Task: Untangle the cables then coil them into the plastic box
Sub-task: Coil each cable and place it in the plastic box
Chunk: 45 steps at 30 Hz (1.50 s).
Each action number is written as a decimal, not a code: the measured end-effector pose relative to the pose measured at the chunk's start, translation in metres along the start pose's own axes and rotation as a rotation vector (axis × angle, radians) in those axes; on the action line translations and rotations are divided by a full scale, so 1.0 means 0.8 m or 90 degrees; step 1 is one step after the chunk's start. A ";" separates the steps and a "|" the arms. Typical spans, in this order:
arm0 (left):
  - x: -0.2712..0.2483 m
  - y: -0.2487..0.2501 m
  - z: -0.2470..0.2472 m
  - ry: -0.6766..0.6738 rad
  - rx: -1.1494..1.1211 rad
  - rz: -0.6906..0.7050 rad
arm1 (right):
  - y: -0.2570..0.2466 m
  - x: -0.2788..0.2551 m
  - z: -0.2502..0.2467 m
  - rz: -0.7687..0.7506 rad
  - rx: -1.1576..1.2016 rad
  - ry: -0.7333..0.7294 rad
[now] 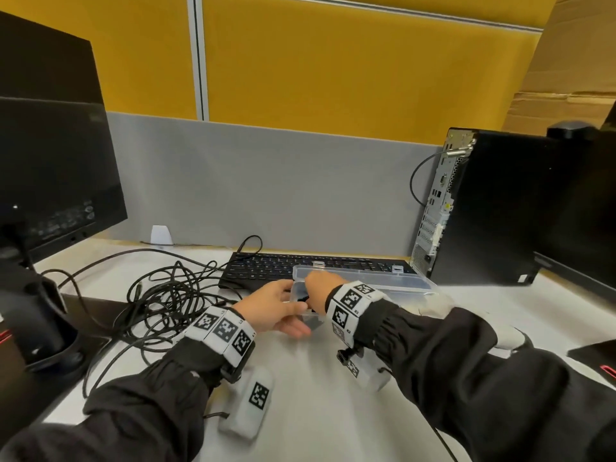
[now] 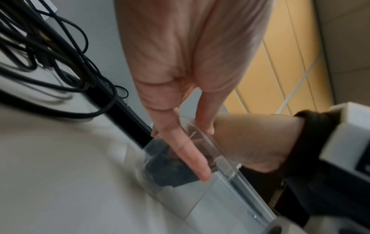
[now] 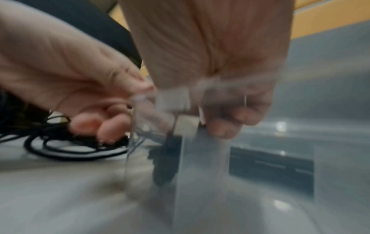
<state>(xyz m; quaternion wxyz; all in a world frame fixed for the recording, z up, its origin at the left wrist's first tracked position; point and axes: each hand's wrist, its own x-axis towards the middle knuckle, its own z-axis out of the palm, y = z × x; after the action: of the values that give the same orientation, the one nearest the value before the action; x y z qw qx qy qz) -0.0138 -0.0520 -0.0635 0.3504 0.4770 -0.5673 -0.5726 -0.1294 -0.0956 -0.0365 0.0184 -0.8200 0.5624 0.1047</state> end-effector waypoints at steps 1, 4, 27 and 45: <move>0.001 0.000 0.000 0.005 -0.012 -0.002 | 0.000 0.001 0.003 0.010 0.006 -0.004; 0.003 -0.002 0.000 0.011 -0.040 -0.007 | 0.000 0.002 0.004 0.018 0.015 -0.035; 0.002 -0.010 0.004 0.046 -0.102 -0.029 | 0.023 0.013 -0.010 -0.060 -0.072 -0.096; -0.048 0.024 -0.076 0.250 0.277 -0.028 | 0.017 -0.013 -0.014 -0.038 -0.008 -0.070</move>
<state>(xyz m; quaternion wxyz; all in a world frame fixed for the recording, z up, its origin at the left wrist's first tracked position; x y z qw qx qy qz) 0.0526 -0.0374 -0.0332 0.3306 0.6549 -0.5876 -0.3414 -0.1443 -0.0925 -0.0223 0.0473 -0.8297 0.5348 0.1529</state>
